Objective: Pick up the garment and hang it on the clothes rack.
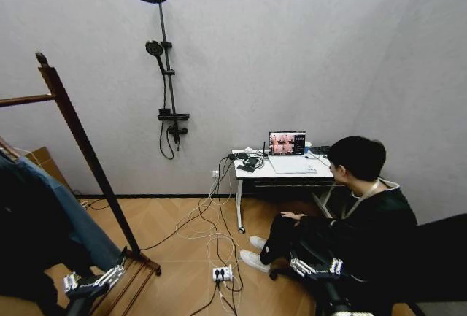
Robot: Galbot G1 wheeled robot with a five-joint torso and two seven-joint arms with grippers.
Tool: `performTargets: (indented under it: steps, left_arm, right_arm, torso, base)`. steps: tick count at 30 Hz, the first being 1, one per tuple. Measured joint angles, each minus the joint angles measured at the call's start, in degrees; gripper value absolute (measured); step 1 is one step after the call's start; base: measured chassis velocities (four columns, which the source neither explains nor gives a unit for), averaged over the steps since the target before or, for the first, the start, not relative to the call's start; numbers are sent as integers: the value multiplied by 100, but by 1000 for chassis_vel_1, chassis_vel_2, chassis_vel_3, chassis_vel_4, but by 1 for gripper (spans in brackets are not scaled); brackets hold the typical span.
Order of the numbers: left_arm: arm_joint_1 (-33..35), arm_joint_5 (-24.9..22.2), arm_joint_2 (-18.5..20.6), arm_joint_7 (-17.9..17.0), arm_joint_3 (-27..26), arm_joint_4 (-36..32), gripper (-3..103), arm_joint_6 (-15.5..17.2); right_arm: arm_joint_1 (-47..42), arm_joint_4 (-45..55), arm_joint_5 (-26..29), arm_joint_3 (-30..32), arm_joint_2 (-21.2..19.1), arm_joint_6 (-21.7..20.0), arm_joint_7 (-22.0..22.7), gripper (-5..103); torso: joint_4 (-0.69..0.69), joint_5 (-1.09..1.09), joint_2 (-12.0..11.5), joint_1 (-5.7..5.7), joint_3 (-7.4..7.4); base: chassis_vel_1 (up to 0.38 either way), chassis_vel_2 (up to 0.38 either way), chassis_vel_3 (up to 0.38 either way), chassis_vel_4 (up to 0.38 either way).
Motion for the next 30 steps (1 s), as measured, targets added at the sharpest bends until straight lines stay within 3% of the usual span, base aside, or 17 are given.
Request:
performTargets:
  steps: [19, 30]
  left_arm:
    - [0, 0, 0, 0, 0, 0, 100, 0]
    - [0, 0, 0, -2, 0, 0, 100, 0]
  right_arm:
    - [0, 0, 0, 0, 0, 0, 0, 100]
    - [0, 1, 0, 0, 0, 0, 0, 100]
  torso:
    - [1, 1, -1, 2, 0]
    - [1, -1, 0, -1, 0]
  base:
    - [-3, -5, -4, -6]
    - [219, -28, -218, 30]
